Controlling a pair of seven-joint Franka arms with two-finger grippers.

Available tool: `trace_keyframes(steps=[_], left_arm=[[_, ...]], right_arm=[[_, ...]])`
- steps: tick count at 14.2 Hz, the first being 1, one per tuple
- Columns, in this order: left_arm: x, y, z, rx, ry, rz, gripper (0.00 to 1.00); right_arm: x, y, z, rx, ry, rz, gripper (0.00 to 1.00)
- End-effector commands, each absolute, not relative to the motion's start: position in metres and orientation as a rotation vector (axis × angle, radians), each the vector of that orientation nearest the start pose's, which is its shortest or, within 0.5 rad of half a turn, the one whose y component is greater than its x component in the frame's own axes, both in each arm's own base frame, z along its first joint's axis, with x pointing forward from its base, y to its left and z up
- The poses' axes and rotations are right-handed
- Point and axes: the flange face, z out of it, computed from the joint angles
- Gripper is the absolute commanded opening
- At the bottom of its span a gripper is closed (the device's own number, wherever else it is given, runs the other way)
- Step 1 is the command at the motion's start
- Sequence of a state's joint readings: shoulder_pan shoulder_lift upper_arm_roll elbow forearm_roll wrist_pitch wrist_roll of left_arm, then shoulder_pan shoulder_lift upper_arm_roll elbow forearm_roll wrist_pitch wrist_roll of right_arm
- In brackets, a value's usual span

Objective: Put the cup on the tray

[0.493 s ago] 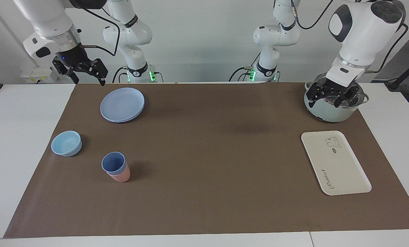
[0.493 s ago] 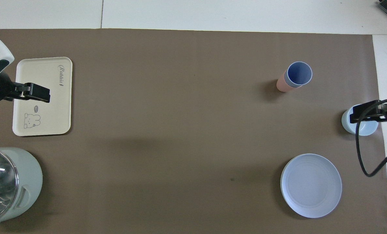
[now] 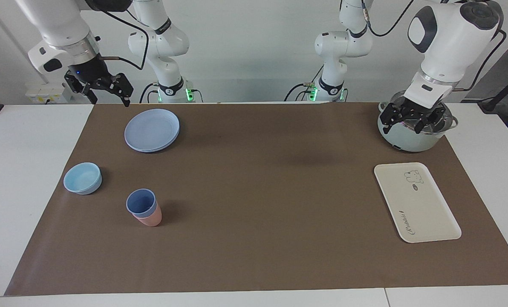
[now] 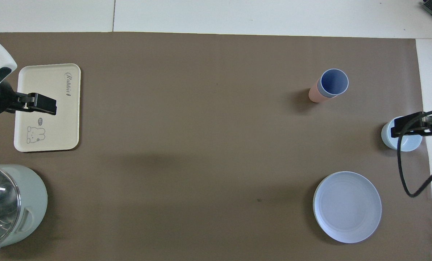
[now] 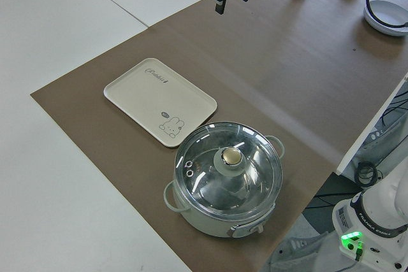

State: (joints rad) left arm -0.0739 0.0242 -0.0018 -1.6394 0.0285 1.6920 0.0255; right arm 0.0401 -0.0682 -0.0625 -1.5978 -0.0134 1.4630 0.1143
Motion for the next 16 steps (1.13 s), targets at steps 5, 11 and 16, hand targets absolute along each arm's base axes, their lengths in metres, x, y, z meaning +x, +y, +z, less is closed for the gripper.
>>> trace_keyframes(steps=[5,11,16], left_arm=[[0.560,-0.039,0.591,-3.100,0.157,-0.068,1.00],[0.560,-0.037,0.590,-3.100,0.155,-0.066,1.00],[0.561,-0.037,0.591,-3.100,0.153,-0.075,1.00]], right_arm=[[0.520,-0.016,0.639,-3.137,0.181,0.070,1.00],[0.553,-0.027,0.585,-3.080,-0.131,-0.234,1.00],[0.589,-0.079,0.508,-2.966,-0.628,-0.401,1.00]])
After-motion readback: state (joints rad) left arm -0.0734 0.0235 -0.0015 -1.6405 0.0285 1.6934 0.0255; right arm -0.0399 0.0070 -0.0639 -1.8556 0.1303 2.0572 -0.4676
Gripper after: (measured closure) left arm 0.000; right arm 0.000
